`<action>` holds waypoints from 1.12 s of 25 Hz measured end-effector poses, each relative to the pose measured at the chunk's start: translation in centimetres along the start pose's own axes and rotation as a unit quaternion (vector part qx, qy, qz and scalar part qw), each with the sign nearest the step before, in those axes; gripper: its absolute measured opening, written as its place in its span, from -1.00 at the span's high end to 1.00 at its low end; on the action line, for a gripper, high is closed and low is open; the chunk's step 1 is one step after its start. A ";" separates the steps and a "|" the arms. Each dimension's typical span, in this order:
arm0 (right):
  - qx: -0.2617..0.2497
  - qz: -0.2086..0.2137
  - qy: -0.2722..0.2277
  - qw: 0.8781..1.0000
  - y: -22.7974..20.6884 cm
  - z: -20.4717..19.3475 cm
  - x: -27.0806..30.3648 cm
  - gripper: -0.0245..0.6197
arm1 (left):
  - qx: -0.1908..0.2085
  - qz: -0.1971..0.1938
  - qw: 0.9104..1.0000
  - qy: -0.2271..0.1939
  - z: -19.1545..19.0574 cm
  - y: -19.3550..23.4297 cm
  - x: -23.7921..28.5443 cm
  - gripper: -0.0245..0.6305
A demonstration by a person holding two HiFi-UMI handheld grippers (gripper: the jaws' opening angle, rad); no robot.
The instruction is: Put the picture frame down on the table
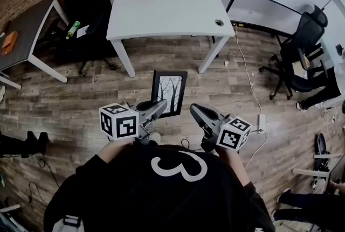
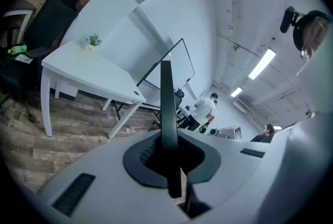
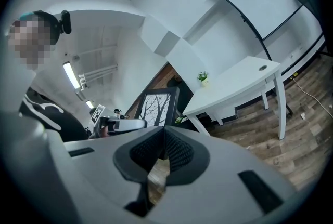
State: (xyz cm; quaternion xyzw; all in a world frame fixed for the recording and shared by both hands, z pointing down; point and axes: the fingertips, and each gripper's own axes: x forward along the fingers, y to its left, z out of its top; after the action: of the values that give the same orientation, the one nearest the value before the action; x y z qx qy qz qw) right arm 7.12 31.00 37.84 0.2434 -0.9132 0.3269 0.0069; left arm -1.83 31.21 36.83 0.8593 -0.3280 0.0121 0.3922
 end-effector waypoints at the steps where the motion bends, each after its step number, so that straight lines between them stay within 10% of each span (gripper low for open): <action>1: 0.002 0.000 0.001 1.000 -0.2 0.0 0.5 0.85 | -0.001 -0.001 1.000 0.002 0.2 0.4 0.0 0.84; 28: 0.008 -0.024 0.009 1.000 -1.4 1.6 13.0 0.85 | -0.014 -0.011 1.000 -0.009 6.7 12.1 -3.4 0.84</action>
State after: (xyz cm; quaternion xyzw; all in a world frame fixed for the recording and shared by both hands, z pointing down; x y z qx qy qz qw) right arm -3.47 23.39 39.68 0.2623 -0.9042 0.3364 0.0205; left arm -13.05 22.78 39.29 0.8571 -0.3225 -0.0044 0.4016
